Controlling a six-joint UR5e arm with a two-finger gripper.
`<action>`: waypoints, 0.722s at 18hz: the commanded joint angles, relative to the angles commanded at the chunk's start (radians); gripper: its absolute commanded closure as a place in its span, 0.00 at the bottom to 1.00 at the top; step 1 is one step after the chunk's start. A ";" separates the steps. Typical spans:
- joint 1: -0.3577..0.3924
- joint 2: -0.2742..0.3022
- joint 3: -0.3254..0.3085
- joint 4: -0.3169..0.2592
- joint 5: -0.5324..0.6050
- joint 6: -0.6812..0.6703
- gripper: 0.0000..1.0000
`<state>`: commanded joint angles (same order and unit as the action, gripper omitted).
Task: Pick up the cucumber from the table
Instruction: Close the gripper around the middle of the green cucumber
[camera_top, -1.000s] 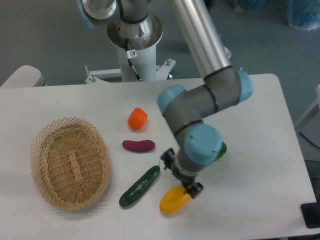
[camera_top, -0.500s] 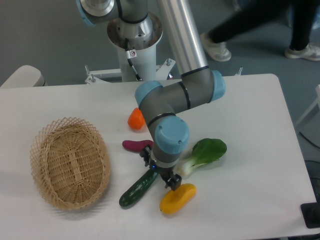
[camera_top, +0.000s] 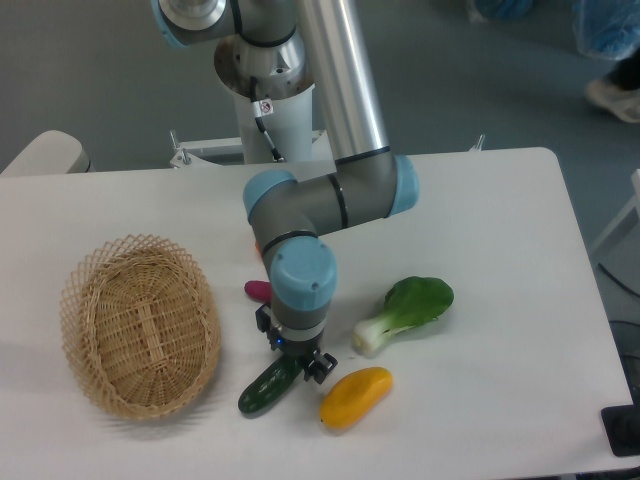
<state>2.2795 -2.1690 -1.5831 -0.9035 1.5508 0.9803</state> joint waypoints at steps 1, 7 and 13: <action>0.000 -0.003 0.008 -0.002 0.000 0.000 0.69; 0.009 0.001 0.052 -0.040 0.003 0.020 0.91; 0.080 0.012 0.216 -0.339 -0.029 0.166 0.92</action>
<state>2.3591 -2.1568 -1.3670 -1.2422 1.5219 1.1459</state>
